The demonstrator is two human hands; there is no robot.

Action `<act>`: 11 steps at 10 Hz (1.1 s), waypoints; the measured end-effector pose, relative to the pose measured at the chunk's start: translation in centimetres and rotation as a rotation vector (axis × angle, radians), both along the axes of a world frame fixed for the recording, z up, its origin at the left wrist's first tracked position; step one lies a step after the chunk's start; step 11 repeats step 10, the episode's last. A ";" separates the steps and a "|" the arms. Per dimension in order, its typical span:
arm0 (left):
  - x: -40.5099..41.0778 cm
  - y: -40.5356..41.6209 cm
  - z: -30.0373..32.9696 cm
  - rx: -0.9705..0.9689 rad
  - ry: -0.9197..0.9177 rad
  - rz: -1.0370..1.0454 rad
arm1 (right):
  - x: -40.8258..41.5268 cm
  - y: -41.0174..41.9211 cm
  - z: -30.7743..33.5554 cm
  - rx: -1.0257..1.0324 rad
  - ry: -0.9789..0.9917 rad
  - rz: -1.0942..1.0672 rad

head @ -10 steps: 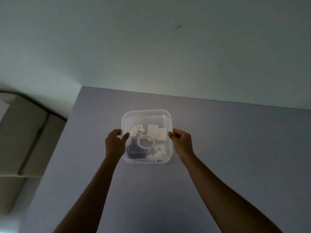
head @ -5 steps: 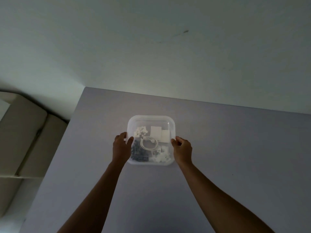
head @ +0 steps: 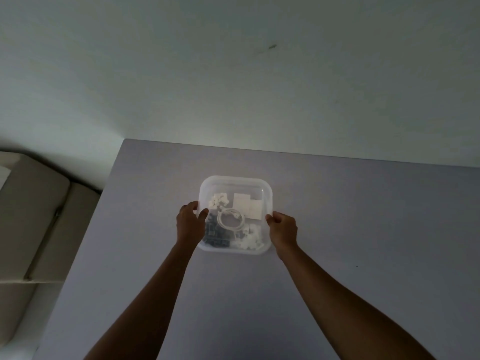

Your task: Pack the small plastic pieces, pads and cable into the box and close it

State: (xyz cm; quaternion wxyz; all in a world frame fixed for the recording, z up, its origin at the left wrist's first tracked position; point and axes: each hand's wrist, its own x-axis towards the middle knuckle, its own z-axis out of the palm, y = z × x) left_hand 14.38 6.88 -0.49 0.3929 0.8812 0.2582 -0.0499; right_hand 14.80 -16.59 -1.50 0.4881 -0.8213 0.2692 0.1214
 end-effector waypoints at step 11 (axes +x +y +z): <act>14.8 -10.1 27.7 0.357 -0.463 -0.588 | 12.7 -13.8 27.0 -0.400 -0.568 0.348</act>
